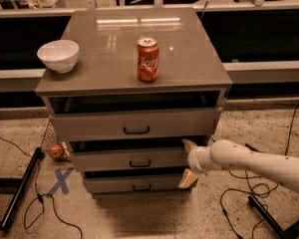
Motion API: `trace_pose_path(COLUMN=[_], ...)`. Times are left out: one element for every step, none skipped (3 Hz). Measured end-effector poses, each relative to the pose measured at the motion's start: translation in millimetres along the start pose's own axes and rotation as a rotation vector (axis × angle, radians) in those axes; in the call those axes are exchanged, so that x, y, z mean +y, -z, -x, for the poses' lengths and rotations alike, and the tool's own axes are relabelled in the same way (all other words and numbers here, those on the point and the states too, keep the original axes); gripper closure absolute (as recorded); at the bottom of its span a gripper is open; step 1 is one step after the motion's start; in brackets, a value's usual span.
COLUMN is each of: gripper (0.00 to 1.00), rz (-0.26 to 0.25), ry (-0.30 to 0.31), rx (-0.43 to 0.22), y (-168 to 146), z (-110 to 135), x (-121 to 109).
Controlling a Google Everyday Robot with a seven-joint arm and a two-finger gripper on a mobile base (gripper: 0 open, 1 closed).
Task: Open middle drawer
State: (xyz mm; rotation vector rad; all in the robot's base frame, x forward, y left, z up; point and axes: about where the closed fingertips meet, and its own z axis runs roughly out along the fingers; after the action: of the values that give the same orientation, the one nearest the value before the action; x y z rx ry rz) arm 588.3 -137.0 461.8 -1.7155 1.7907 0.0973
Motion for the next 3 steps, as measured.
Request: trace_pose_path(gripper=[0.00,0.16,0.39], rz=[0.009,0.017,0.040], ry=[0.003,-0.004,0.006], rx=[0.036,0.065,0.087], y=[-22,-39,-53], z=[-14,-25,-28], x=[-17,-31,-31])
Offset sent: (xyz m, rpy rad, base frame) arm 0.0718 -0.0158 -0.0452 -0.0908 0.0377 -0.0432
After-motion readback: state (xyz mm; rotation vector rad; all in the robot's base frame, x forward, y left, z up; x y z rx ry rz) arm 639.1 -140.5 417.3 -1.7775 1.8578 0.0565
